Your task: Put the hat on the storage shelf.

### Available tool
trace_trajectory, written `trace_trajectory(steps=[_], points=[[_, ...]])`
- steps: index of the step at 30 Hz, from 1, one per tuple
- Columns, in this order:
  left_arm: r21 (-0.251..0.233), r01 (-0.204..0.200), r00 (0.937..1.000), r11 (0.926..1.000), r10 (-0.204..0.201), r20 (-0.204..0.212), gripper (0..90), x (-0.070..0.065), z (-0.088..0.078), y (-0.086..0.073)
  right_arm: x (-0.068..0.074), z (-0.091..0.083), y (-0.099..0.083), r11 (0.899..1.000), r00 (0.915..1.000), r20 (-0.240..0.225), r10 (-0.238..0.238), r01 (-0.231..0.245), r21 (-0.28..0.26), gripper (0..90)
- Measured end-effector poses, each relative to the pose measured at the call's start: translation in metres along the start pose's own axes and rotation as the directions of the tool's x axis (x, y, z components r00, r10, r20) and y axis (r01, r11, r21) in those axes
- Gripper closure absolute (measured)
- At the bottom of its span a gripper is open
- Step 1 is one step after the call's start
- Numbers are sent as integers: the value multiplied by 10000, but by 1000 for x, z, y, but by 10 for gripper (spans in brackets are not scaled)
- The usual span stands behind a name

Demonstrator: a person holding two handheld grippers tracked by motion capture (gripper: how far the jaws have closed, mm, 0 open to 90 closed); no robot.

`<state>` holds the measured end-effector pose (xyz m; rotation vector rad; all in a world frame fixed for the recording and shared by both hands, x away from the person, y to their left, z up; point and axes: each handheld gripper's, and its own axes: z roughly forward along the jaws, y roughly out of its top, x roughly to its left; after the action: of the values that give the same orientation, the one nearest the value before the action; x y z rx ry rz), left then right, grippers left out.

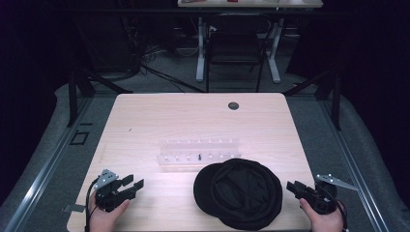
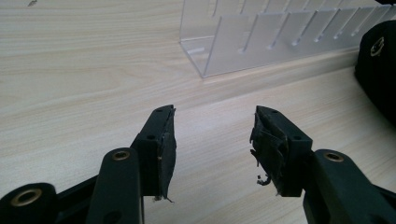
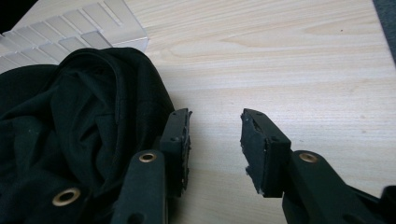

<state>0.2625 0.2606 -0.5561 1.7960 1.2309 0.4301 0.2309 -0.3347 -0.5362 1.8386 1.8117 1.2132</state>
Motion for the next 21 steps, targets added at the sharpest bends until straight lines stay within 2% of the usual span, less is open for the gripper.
trace_trajectory(steps=[2,3,5,7,11,15,21], points=[[82,-49,10000,10000,49,54,490,-2,0,0,2,-3,2,9999,9997,215,-83,81,105,596],[22,-57,10000,10000,57,-44,488,-3,1,0,3,-4,3,10000,9997,256,-35,34,28,585],[119,-71,9999,9999,72,-75,479,-4,1,0,6,-7,6,9991,9990,408,-195,179,380,563],[113,-95,9999,9999,95,-68,468,-6,2,0,8,-9,8,9986,9986,445,-297,277,440,571],[104,-146,9999,9998,146,-50,463,-7,2,0,13,-12,14,9981,9998,114,-186,179,594,610],[120,-255,9997,9996,255,-32,463,-8,2,-1,19,-14,21,9956,9988,275,-397,372,861,649],[153,-279,9996,9995,279,25,463,-9,2,-1,26,-19,35,9909,9993,73,-357,345,1300,665]])
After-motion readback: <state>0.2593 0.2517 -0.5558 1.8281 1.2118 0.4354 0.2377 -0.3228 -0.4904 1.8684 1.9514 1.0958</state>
